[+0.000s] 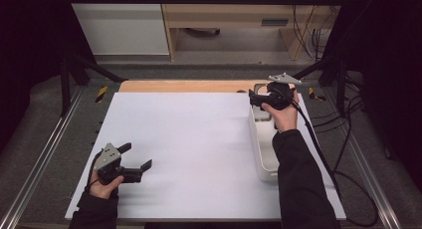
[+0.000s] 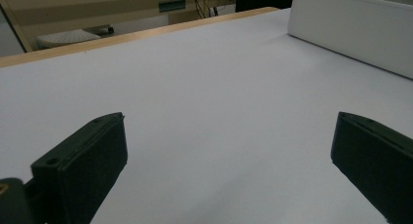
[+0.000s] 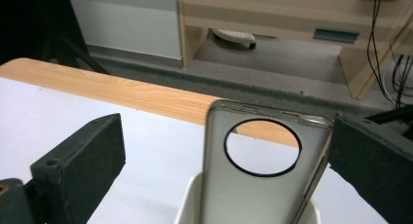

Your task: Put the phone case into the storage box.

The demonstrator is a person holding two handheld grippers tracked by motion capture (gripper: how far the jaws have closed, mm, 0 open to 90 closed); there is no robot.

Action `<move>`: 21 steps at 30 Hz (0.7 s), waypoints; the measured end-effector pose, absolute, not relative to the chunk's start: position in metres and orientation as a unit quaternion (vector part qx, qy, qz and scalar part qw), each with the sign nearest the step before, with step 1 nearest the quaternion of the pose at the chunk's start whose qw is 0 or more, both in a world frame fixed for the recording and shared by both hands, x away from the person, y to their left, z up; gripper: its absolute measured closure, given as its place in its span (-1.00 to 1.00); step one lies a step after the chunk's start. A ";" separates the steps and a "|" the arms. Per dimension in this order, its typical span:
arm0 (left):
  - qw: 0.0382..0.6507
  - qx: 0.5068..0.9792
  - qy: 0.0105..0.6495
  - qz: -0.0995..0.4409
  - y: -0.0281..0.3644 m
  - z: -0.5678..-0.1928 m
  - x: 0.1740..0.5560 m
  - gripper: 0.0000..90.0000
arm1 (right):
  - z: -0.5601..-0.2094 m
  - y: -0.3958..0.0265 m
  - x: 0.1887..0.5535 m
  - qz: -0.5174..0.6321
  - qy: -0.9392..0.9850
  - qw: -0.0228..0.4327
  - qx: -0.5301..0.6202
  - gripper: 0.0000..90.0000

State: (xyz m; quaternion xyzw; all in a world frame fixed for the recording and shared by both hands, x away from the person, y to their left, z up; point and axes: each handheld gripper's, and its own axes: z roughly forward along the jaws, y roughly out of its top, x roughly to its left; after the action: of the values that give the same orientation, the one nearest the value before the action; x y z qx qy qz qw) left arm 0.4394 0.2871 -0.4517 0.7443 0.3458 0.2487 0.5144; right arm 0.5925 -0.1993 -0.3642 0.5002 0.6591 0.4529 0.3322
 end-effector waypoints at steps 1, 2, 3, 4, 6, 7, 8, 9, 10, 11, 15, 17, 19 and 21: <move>0.514 0.744 0.346 0.248 0.287 -0.452 0.439 -1.00 | -0.363 -0.199 0.590 0.460 0.660 0.326 0.497 -0.97; 0.514 0.744 0.346 0.248 0.287 -0.452 0.439 -1.00 | -0.362 -0.197 0.586 0.465 0.662 0.321 0.492 -0.96; 0.514 0.744 0.346 0.248 0.287 -0.452 0.439 -1.00 | -0.361 -0.196 0.583 0.469 0.665 0.318 0.486 -0.97; 0.515 0.745 0.345 0.248 0.287 -0.452 0.439 -1.00 | -0.359 -0.193 0.576 0.478 0.671 0.310 0.474 -0.97; 0.516 0.745 0.344 0.248 0.286 -0.452 0.439 -1.00 | -0.358 -0.190 0.569 0.488 0.679 0.299 0.460 -0.99; 0.516 0.745 0.343 0.247 0.286 -0.452 0.439 -1.00 | -0.358 -0.190 0.569 0.488 0.679 0.299 0.460 -0.99; 0.517 0.745 0.342 0.246 0.286 -0.452 0.439 -1.00 | -0.356 -0.188 0.560 0.498 0.685 0.294 0.444 -0.99; 0.517 0.745 0.342 0.246 0.286 -0.452 0.439 -1.00 | -0.355 -0.187 0.555 0.503 0.689 0.291 0.433 -0.99; 0.517 0.746 0.342 0.245 0.285 -0.452 0.439 -1.00 | -0.354 -0.186 0.551 0.508 0.693 0.288 0.422 -0.99; 0.518 0.746 0.341 0.245 0.285 -0.452 0.439 -1.00 | -0.353 -0.185 0.546 0.514 0.696 0.284 0.414 -0.99; 0.519 0.745 0.340 0.244 0.285 -0.451 0.439 -1.00 | -0.352 -0.183 0.531 0.523 0.707 0.280 0.385 -0.99; 0.520 0.746 0.339 0.244 0.285 -0.451 0.438 -1.00 | -0.351 -0.182 0.522 0.528 0.712 0.278 0.371 -0.99; 0.520 0.746 0.338 0.243 0.284 -0.452 0.438 -1.00 | -0.353 -0.184 0.510 0.535 0.718 0.266 0.356 -0.99; 0.521 0.745 0.339 0.241 0.284 -0.452 0.438 -1.00 | -0.353 -0.185 0.505 0.537 0.720 0.261 0.353 -0.99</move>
State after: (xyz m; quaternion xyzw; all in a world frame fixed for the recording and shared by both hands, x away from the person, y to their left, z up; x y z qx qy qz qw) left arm 0.4384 0.2842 -0.4518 0.7454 0.3390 0.2413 0.5209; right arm 0.5053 -0.1846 -0.3533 0.3529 0.7202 0.5370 0.2615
